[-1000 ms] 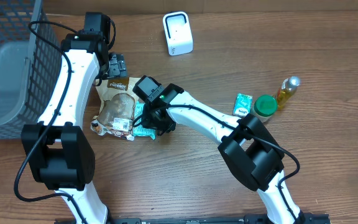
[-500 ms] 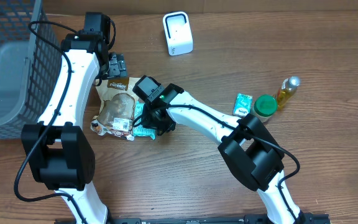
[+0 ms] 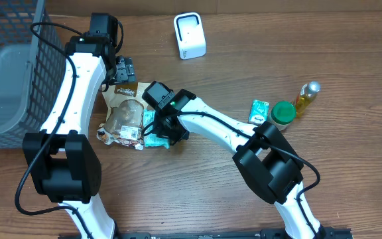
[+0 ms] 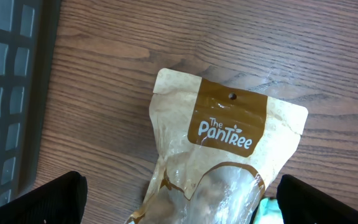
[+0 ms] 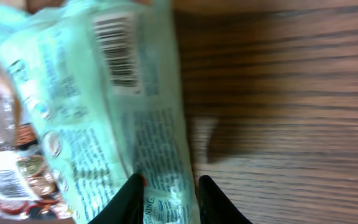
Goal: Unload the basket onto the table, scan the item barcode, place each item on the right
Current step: 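Lift the mint-green packet and carry it toward the white scanner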
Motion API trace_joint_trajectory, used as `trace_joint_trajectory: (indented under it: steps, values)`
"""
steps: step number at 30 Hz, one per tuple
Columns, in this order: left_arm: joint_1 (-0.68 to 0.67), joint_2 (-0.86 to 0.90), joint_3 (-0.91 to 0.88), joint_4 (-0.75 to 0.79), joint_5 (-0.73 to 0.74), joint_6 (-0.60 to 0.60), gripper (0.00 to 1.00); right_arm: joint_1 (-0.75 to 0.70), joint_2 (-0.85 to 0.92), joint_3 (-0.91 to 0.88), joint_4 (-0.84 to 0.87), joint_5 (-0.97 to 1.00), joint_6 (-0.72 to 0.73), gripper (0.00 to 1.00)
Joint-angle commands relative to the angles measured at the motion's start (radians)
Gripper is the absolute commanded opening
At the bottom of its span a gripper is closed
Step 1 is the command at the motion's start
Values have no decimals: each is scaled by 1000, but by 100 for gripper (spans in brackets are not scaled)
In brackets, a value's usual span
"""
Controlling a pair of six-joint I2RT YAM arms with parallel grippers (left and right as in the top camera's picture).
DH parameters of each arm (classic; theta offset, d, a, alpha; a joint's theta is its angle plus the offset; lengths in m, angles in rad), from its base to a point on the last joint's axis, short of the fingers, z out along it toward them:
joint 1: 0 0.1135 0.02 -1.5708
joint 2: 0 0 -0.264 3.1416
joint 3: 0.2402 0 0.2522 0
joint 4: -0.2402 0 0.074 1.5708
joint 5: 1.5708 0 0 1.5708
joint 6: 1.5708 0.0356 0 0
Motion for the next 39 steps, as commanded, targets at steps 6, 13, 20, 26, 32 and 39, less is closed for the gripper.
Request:
trace_joint_trajectory:
  steps: [6, 13, 20, 26, 32, 39]
  values:
    - [-8, -4, 12, 2, -13, 0, 100, -40, 14, -4, -87, 161, -31, 27]
    - [-7, -4, 12, 2, -13, 0, 100, -137, 12, 14, -129, 161, -171, 33]
    - [-7, -4, 12, 2, -13, 0, 99, -244, 11, 159, -232, 111, -265, 40]
    - [-7, -4, 12, 2, -13, 0, 100, -265, 10, 222, -296, -31, -269, 42]
    - [-7, -4, 12, 2, -13, 0, 99, -228, 11, 219, -227, -29, -269, 33]
    - [-7, -4, 12, 2, -13, 0, 99, -179, 14, 219, -151, 39, -262, 24]
